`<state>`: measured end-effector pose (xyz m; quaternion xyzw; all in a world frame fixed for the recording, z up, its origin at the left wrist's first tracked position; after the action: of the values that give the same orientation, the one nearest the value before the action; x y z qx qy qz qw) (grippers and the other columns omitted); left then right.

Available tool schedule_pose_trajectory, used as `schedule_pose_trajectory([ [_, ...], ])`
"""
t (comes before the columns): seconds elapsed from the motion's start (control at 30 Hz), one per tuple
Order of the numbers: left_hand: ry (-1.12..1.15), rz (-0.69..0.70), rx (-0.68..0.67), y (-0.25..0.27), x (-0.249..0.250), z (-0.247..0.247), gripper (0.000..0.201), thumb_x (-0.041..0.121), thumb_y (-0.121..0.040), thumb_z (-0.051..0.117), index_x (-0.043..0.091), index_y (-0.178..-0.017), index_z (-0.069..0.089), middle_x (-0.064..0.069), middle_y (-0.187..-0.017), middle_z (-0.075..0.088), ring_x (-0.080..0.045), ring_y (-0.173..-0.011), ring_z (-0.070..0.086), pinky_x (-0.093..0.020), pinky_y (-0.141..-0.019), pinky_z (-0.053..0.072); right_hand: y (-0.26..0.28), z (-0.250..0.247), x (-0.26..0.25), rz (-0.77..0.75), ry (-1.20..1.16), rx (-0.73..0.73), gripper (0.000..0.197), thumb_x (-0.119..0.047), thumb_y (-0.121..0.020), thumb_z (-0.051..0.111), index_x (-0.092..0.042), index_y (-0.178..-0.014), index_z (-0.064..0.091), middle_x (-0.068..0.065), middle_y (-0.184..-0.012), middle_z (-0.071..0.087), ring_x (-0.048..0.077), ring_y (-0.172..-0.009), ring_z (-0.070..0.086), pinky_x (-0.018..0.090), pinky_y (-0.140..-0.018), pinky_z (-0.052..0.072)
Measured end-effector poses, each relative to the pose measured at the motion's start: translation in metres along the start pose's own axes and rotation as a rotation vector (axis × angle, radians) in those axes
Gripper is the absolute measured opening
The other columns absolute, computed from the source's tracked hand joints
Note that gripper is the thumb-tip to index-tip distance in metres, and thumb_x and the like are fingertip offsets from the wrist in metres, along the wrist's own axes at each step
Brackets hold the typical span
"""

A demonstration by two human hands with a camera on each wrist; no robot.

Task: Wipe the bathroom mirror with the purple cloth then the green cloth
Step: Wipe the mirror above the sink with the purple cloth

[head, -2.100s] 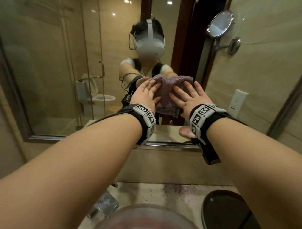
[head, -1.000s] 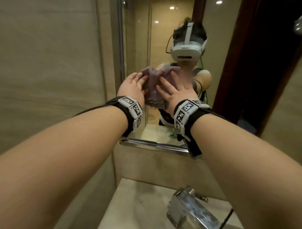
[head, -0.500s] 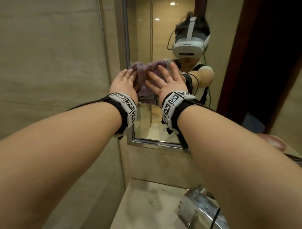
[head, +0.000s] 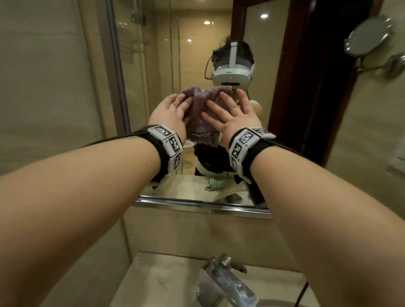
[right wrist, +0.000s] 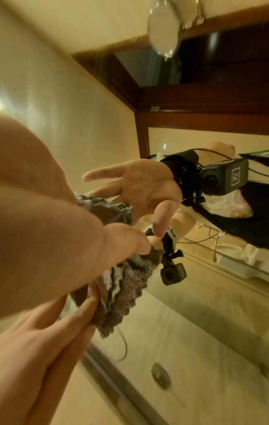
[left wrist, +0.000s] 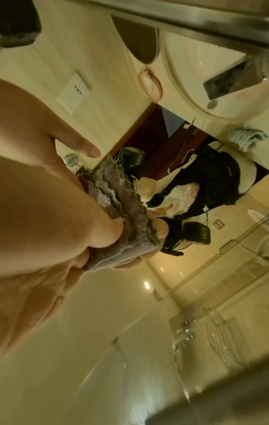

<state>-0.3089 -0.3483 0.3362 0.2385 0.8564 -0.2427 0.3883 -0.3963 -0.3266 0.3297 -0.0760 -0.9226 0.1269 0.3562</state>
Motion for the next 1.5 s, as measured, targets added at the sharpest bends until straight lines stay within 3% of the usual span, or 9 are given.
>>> schedule_pose_trajectory([
  [0.47,0.140,0.075,0.098,-0.023,0.079,-0.139,0.050,0.038,-0.102,0.008,0.029,-0.150,-0.003,-0.007,-0.156,-0.016,-0.024,-0.144,-0.010,-0.035,-0.114,-0.011,0.083,0.063,0.148,0.120,0.040,-0.007,0.073,-0.051,-0.094,0.032,-0.038,-0.144,-0.019,-0.006,-0.154,-0.025,0.029,-0.142,-0.019,0.049,-0.108,-0.020],
  [0.6,0.256,0.042,0.146,-0.028,0.090,-0.172,0.054,0.037,-0.102,0.009,0.020,-0.152,-0.003,-0.006,-0.157,-0.011,-0.020,-0.145,-0.009,-0.032,-0.116,-0.008,0.098,0.075,0.177,0.141,0.062,-0.034,0.076,-0.056,-0.092,0.032,-0.037,-0.144,-0.021,-0.005,-0.153,-0.025,0.030,-0.142,-0.020,0.049,-0.109,-0.019],
  [0.73,0.272,0.049,0.168,-0.034,0.103,-0.195,0.054,0.035,-0.102,0.009,0.019,-0.151,-0.005,-0.006,-0.157,-0.011,-0.019,-0.145,-0.010,-0.032,-0.117,-0.008,0.110,0.087,0.201,0.162,0.069,-0.063,0.074,-0.052,-0.094,0.032,-0.036,-0.144,-0.021,-0.005,-0.153,-0.026,0.030,-0.142,-0.020,0.050,-0.109,-0.018],
  [1.03,0.263,0.055,0.131,-0.037,0.105,-0.197,0.053,0.035,-0.103,0.011,0.020,-0.150,-0.007,-0.003,-0.157,-0.014,-0.018,-0.144,-0.010,-0.032,-0.115,-0.007,0.113,0.088,0.197,0.168,0.080,-0.066,0.081,-0.055,-0.092,0.036,-0.032,-0.145,-0.021,0.000,-0.153,-0.027,0.033,-0.141,-0.020,0.053,-0.108,-0.018],
  [1.23,0.376,0.060,0.164,-0.039,0.095,-0.187,0.053,0.034,-0.103,0.012,0.019,-0.151,-0.005,-0.002,-0.157,-0.010,-0.017,-0.145,-0.008,-0.029,-0.115,-0.006,0.105,0.083,0.188,0.192,0.073,-0.092,0.082,-0.052,-0.093,0.036,-0.030,-0.143,-0.025,0.000,-0.151,-0.031,0.033,-0.140,-0.023,0.053,-0.108,-0.018],
  [1.5,0.436,0.002,0.178,-0.041,0.060,-0.154,0.051,0.030,-0.105,0.009,0.015,-0.150,-0.008,0.004,-0.157,-0.008,-0.012,-0.144,-0.007,-0.025,-0.115,-0.004,0.072,0.054,0.153,0.194,0.038,-0.002,0.088,-0.058,-0.089,0.040,-0.032,-0.143,-0.024,0.000,-0.152,-0.029,0.033,-0.140,-0.022,0.052,-0.105,-0.021],
])
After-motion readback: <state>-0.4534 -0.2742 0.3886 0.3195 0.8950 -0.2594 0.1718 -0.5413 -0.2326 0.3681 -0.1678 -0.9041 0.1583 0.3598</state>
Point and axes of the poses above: each hand's wrist, its own y-axis away from the middle knuckle, its own z-axis out of the palm, x = y × z, the point moved 10 cm from there along -y, towards the middle knuckle
